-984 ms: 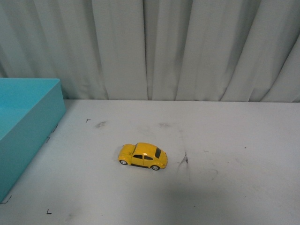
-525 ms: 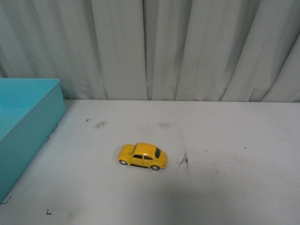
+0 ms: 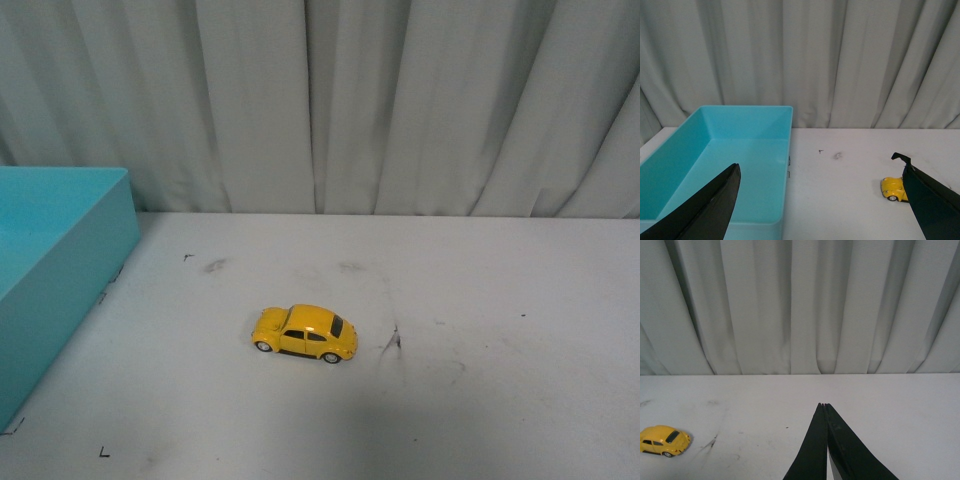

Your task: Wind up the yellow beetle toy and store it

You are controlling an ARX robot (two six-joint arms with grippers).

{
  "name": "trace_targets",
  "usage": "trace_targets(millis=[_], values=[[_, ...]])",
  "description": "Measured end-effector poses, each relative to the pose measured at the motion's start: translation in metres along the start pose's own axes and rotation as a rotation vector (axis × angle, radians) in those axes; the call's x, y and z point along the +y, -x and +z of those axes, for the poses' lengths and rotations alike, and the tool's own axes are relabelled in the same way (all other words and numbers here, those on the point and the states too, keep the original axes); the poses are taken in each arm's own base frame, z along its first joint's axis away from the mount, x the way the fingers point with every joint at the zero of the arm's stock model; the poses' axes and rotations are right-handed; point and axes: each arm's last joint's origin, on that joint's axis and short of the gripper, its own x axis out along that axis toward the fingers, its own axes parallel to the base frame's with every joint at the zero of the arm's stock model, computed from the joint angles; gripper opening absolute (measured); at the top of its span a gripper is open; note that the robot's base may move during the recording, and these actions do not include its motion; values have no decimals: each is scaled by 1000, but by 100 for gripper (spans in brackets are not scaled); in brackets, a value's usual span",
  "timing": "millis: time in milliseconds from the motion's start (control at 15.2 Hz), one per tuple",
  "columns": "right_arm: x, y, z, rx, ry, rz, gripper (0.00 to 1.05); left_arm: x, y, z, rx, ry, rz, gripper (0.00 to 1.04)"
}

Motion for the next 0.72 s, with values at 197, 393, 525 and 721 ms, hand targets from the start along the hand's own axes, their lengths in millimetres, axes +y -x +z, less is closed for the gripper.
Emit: trace_targets(millis=[197,393,525,721], values=[[0,4,0,0,0,0,2,0,0,0,0,0,0,98],[0,19,-4,16,0,-1,2,0,0,0,0,0,-1,98],[0,19,-3,8,0,-1,14,0,0,0,0,0,0,98],[0,19,-3,8,0,-2,41,0,0,0,0,0,0,98]])
